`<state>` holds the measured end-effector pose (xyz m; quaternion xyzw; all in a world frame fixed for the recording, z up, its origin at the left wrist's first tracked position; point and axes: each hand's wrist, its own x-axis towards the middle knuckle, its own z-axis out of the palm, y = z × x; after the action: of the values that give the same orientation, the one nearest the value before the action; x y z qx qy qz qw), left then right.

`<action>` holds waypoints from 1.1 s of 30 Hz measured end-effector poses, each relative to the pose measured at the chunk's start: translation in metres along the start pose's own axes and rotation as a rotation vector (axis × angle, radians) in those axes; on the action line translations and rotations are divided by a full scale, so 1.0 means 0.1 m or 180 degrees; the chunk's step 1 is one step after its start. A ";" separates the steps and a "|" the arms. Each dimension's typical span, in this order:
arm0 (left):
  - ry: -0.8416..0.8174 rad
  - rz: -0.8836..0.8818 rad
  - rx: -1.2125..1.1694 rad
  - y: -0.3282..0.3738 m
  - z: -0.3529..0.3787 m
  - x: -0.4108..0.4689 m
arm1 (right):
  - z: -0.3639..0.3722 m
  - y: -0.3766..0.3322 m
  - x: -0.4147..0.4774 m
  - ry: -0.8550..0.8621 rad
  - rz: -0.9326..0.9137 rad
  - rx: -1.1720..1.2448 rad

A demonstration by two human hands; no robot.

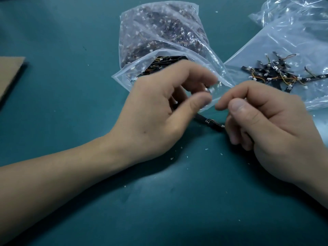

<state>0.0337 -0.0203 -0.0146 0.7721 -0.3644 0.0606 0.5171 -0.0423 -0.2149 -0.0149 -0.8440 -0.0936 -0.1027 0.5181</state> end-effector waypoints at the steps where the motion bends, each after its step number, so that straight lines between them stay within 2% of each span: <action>1: 0.0097 -0.0156 -0.0170 -0.01 -0.01 0.02 | 0.00 0.00 -0.01 0.0012 -0.0008 -0.0086; 5: 0.0122 -0.0531 -0.0754 -0.02 -0.03 0.05 | 0.00 -0.01 -0.03 -0.0134 -0.0066 -0.0540; 16: -0.0042 -0.0647 -0.1263 0.01 -0.05 0.03 | 0.04 -0.01 -0.04 -0.0324 -0.0205 -0.1818; 20: 0.0044 -0.0502 -0.1295 0.02 -0.04 0.05 | 0.01 -0.04 -0.04 -0.0515 -0.0362 -0.1472; 22: 0.0113 -0.0434 -0.1239 0.01 -0.04 0.05 | 0.00 -0.04 -0.04 -0.0229 -0.0238 -0.1051; 24: 0.0157 -0.0424 -0.1140 0.01 -0.03 0.04 | 0.00 -0.01 -0.03 0.0032 -0.0088 -0.1036; 26: 0.0166 -0.0368 -0.0990 0.00 -0.03 0.05 | 0.01 0.02 -0.02 -0.0054 -0.0013 -0.1394; 29: 0.0133 -0.0301 -0.0740 0.00 -0.02 0.06 | 0.01 -0.01 -0.03 -0.0447 -0.0195 -0.1754; 31: 0.0120 -0.0352 -0.0722 0.00 -0.01 0.06 | 0.00 -0.03 -0.04 -0.0646 -0.0367 -0.1520; 33: 0.0078 -0.0364 -0.0693 0.00 -0.02 0.07 | -0.03 -0.03 -0.03 -0.0508 -0.0285 -0.0926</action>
<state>0.0390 -0.0224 -0.0106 0.7301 -0.3179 0.0005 0.6050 -0.0466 -0.2164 -0.0122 -0.9105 -0.1561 -0.0708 0.3764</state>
